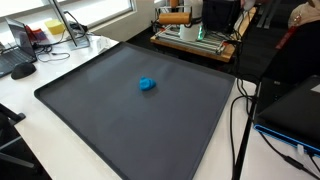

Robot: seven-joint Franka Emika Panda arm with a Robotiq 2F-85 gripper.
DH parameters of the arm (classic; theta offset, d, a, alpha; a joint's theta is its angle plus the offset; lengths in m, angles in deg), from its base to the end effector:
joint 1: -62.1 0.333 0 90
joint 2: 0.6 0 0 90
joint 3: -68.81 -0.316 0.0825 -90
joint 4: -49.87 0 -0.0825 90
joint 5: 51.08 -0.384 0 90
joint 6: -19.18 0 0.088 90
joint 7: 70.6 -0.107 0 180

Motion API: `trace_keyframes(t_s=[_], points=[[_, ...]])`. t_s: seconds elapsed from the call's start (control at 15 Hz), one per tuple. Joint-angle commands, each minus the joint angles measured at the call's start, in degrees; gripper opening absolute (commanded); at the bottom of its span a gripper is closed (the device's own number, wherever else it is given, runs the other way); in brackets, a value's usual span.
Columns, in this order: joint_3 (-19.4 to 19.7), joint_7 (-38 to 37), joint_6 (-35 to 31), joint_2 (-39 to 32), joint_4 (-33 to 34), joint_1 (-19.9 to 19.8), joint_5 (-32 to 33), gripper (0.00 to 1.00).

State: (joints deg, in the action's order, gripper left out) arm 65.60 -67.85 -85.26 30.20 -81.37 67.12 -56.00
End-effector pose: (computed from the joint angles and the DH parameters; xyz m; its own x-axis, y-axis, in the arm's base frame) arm 0.3916 0.0671 0.5574 0.9840 0.1632 0.0713 0.1671 -0.9846 -0.0524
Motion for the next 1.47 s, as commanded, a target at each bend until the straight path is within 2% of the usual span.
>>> trace_keyframes(t_s=[0.0,0.07,0.27,0.6,0.67,0.73,1.07,1.4], points=[[-2.2,-5.3,-0.9,-5.0,7.8,-1.9,3.9,0.22],[-0.7,-2.9,-0.7,-2.3,3.3,-0.9,1.8,0.47],[-1.5,-4.1,-1.0,-4.5,6.3,-1.1,2.9,0.47],[-1.5,-4.4,-1.0,-5.0,6.7,-1.1,3.0,0.47],[-1.5,-4.4,-1.0,-5.0,6.7,-1.1,3.0,0.22],[-1.8,-5.4,-1.5,-6.0,7.2,-1.3,3.0,0.22],[-6.6,-19.3,-6.5,-15.5,11.9,-1.8,4.8,0.22],[-9.1,-33.0,-5.7,-25.7,18.3,-1.3,11.6,0.22]])
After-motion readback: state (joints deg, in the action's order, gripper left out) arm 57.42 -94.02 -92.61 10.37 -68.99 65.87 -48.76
